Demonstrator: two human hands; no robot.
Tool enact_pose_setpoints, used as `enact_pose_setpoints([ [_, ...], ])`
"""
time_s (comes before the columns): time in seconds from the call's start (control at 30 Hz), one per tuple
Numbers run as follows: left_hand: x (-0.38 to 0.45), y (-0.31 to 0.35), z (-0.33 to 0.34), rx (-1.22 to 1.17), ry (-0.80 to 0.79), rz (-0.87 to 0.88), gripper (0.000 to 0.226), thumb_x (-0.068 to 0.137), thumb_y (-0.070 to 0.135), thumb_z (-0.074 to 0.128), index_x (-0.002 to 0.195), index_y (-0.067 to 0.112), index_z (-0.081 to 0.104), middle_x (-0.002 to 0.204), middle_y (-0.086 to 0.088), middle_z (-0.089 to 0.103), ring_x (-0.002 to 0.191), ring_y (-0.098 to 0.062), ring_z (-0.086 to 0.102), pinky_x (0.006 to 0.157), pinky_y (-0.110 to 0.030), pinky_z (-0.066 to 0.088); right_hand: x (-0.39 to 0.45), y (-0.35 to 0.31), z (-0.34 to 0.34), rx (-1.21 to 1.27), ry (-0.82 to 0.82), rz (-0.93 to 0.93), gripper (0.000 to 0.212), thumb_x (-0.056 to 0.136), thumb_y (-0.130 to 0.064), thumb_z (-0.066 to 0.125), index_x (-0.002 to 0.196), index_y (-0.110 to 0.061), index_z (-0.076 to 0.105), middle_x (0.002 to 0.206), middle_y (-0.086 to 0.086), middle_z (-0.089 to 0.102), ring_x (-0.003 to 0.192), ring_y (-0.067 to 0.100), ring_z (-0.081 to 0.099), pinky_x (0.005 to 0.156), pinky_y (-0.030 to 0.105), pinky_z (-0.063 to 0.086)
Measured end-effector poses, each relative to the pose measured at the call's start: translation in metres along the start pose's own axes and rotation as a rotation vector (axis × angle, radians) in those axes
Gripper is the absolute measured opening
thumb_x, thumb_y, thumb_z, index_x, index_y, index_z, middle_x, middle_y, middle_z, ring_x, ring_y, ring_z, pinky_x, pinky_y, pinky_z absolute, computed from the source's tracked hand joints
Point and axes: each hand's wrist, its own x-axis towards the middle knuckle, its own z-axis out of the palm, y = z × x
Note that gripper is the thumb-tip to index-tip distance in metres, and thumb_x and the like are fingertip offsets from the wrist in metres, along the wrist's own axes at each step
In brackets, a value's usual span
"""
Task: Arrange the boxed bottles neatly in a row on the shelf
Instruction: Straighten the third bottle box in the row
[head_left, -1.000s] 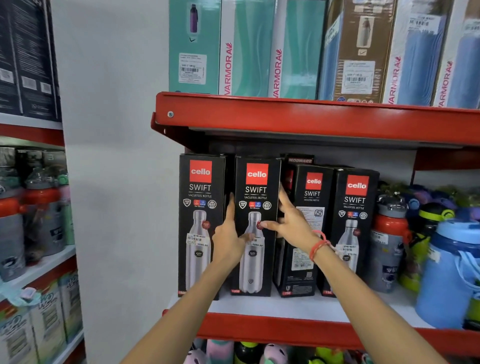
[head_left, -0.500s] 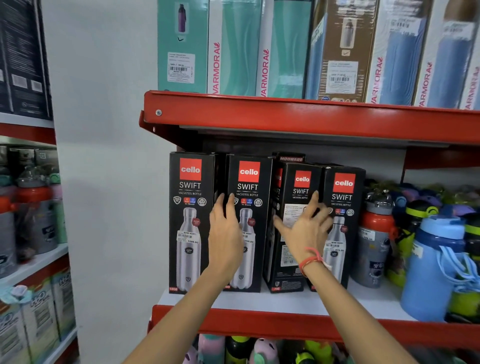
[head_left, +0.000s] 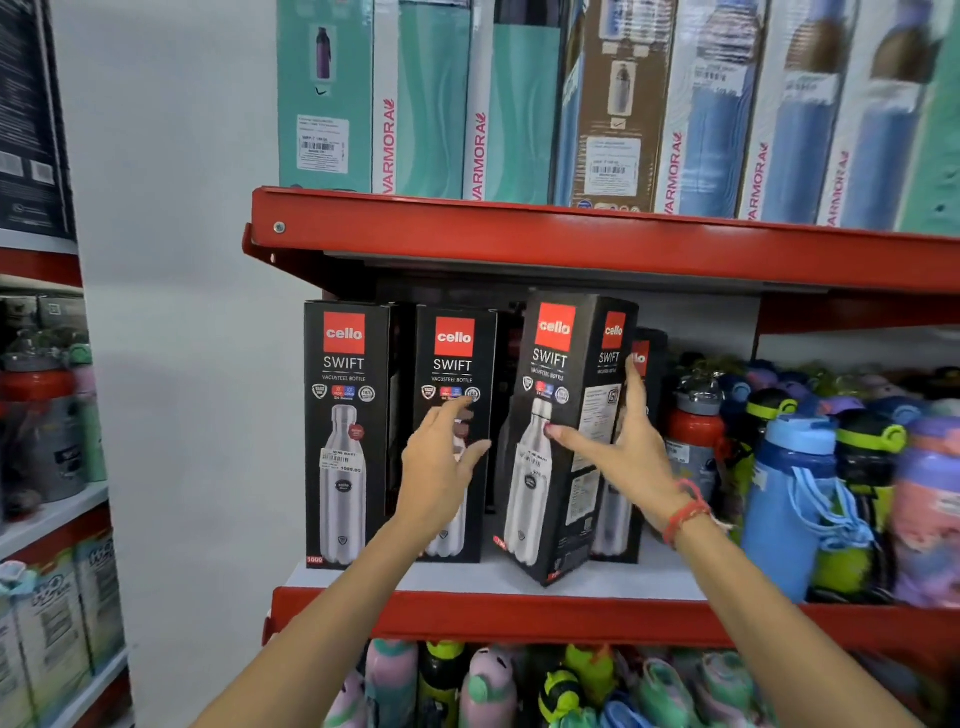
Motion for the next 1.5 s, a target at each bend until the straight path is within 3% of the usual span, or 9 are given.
enact_pose_setpoints([
  [0.13,0.002,0.010,0.010,-0.141,-0.303,-0.078,0.093,0.082,0.027,0.073,0.152,0.030,0.011,0.148,0.015,0.038,0.134,-0.012,0.041,0.105,-0.024,0.036,-0.001,-0.009,-0.027,0.158,-0.145,-0.018,0.119,0.051,-0.054,0.088,0.137,-0.068,0.007,0.135,-0.015,0.056,0.121,0.001,0.055,0.104,0.046,0.047],
  [0.23,0.002,0.011,0.017,-0.294,-0.488,-0.057,0.103,0.084,0.013,0.071,0.144,0.051,-0.004,0.127,0.053,0.030,0.109,0.024,0.043,0.092,-0.004,0.038,-0.001,-0.002,-0.035,0.236,-0.239,0.014,0.115,0.048,-0.052,0.090,0.132,-0.073,0.015,0.126,-0.017,0.059,0.106,0.002,0.065,0.085,0.043,0.059],
  [0.4,0.001,0.017,0.031,-0.274,-0.389,-0.049,0.111,0.081,0.009,0.073,0.142,0.059,-0.006,0.143,0.027,0.040,0.129,-0.012,0.049,0.108,-0.036,0.041,0.010,0.010,-0.028,0.352,-0.386,0.040,0.113,0.052,-0.040,0.091,0.138,-0.065,0.022,0.134,-0.015,0.054,0.113,0.008,0.064,0.083,0.045,0.059],
  [0.63,0.020,0.019,0.055,-0.109,-0.204,-0.067,0.110,0.083,0.003,0.070,0.148,0.043,-0.009,0.145,0.005,0.047,0.084,0.006,0.056,0.072,0.007,0.034,0.047,0.007,-0.023,0.180,-0.510,0.100,0.101,0.086,-0.013,0.068,0.141,-0.063,0.000,0.137,-0.019,0.047,0.117,0.010,0.059,0.071,0.032,0.060],
  [0.8,0.026,0.017,0.072,0.006,-0.151,-0.165,0.113,0.085,-0.003,0.065,0.142,0.049,-0.017,0.133,-0.013,0.058,0.090,-0.027,0.068,0.085,-0.039,0.055,0.053,0.013,-0.008,0.104,-0.457,0.095,0.102,0.089,-0.009,0.063,0.144,-0.057,-0.008,0.142,-0.013,0.041,0.125,0.011,0.049,0.078,0.041,0.058],
  [0.9,0.028,0.010,0.075,0.040,-0.144,-0.183,0.111,0.085,-0.008,0.061,0.142,0.046,-0.018,0.125,-0.015,0.062,0.076,-0.028,0.067,0.075,-0.042,0.058,0.051,0.021,0.005,0.088,-0.417,0.094,0.101,0.091,-0.005,0.060,0.145,-0.054,-0.010,0.142,-0.016,0.038,0.115,0.005,0.050,0.089,0.051,0.054],
  [1.07,0.024,0.001,0.081,0.139,-0.160,-0.179,0.102,0.087,-0.011,0.048,0.136,0.041,-0.025,0.062,-0.008,0.049,0.052,-0.016,0.045,0.058,-0.036,0.049,0.051,0.027,0.021,-0.007,-0.273,0.124,0.091,0.095,-0.001,0.050,0.145,-0.054,-0.004,0.154,0.009,0.036,0.122,0.028,0.057,0.083,0.046,0.057],
  [1.27,0.021,-0.001,0.083,0.128,-0.175,-0.194,0.101,0.089,-0.009,0.047,0.133,0.039,-0.029,0.068,-0.009,0.047,0.061,-0.020,0.050,0.060,-0.031,0.044,0.047,0.022,0.024,-0.111,-0.226,0.040,0.093,0.093,-0.001,0.052,0.133,-0.059,-0.009,0.157,0.004,0.032,0.125,0.025,0.054,0.101,0.050,0.047],
  [1.5,0.023,0.003,0.073,0.153,-0.226,-0.172,0.088,0.091,-0.007,0.046,0.151,0.024,-0.010,0.083,-0.013,0.053,0.078,-0.024,0.057,0.075,-0.035,0.050,0.037,0.010,0.031,-0.246,-0.150,0.074,0.088,0.094,-0.013,0.054,0.151,-0.032,-0.011,0.137,0.011,0.056,0.105,0.027,0.064,0.090,0.039,0.051],
])
